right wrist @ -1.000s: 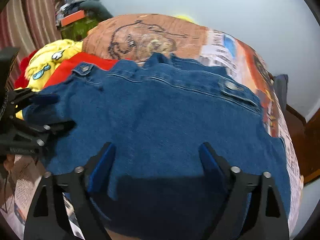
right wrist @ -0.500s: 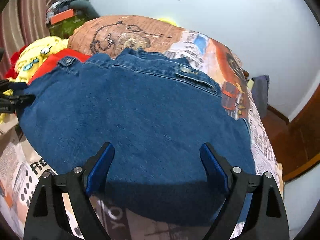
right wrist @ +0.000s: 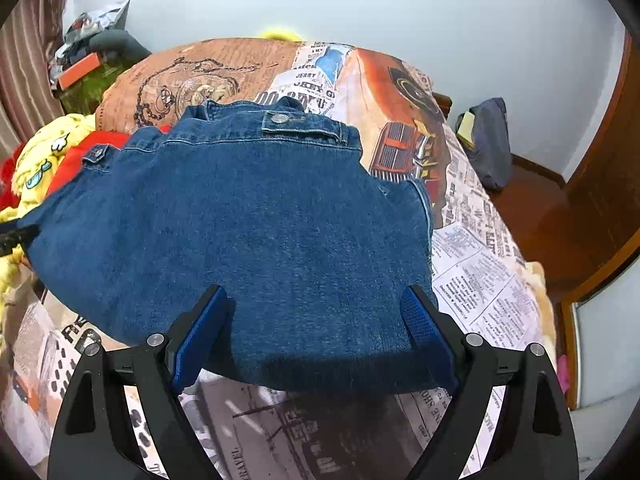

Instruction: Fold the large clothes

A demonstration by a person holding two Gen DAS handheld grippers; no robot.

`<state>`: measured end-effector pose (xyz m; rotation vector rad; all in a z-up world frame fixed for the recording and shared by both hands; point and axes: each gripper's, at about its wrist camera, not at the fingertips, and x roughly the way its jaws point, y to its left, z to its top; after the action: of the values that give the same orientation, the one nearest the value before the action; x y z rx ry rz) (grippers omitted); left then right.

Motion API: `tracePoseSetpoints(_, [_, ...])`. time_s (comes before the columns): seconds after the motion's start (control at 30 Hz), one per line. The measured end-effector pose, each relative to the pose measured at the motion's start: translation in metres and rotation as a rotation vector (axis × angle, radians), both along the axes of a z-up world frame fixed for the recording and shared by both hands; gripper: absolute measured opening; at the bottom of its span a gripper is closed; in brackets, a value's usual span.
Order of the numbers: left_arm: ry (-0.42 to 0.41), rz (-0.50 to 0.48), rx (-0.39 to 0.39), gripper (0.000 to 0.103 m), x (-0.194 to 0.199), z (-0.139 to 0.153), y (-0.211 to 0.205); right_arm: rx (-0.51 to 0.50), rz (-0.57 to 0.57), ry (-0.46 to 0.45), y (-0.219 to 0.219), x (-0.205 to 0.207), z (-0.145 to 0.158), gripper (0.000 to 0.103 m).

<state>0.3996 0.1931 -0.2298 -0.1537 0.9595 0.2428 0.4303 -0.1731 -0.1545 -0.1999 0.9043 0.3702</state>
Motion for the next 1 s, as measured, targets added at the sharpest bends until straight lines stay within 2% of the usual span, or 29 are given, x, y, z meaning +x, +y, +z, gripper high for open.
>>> tracePoseSetpoints(0.17, [-0.104,0.026,-0.007,0.089,-0.02,0.036,-0.003,0.069,0.021,-0.041,0.004,-0.011,0.023,0.087])
tracePoseSetpoints(0.33, [-0.156,0.051,-0.112,0.089,-0.038,0.05,0.0,0.136,0.041,-0.054,0.017,-0.015,0.031,0.087])
tracePoseSetpoints(0.43, [-0.137,0.051,-0.206,0.089,-0.04,0.039,-0.001,0.131,0.054,-0.021,0.031,-0.013,0.018,0.088])
tracePoseSetpoints(0.57, [-0.085,0.055,-0.336,0.089,-0.038,0.015,-0.002,0.071,0.073,0.059,0.048,-0.008,-0.014,0.089])
tracePoseSetpoints(0.67, [-0.061,0.048,-0.456,0.088,-0.036,-0.004,-0.001,0.012,0.116,0.02,0.056,-0.016,-0.018,0.099])
tracePoseSetpoints(0.73, [-0.061,0.051,-0.544,0.087,-0.033,-0.015,0.001,-0.008,0.125,0.015,0.058,-0.019,-0.018,0.1])
tracePoseSetpoints(0.87, [-0.071,0.062,-0.712,0.075,-0.025,-0.033,0.009,0.009,0.129,0.017,0.053,-0.018,-0.019,0.101])
tracePoseSetpoints(0.93, [-0.085,0.076,-0.755,0.074,-0.02,-0.038,0.014,0.015,0.13,0.017,0.052,-0.019,-0.019,0.101])
tracePoseSetpoints(1.0, [-0.098,0.097,-0.759,0.074,-0.013,-0.042,0.019,0.012,0.134,0.013,0.053,-0.019,-0.02,0.102])
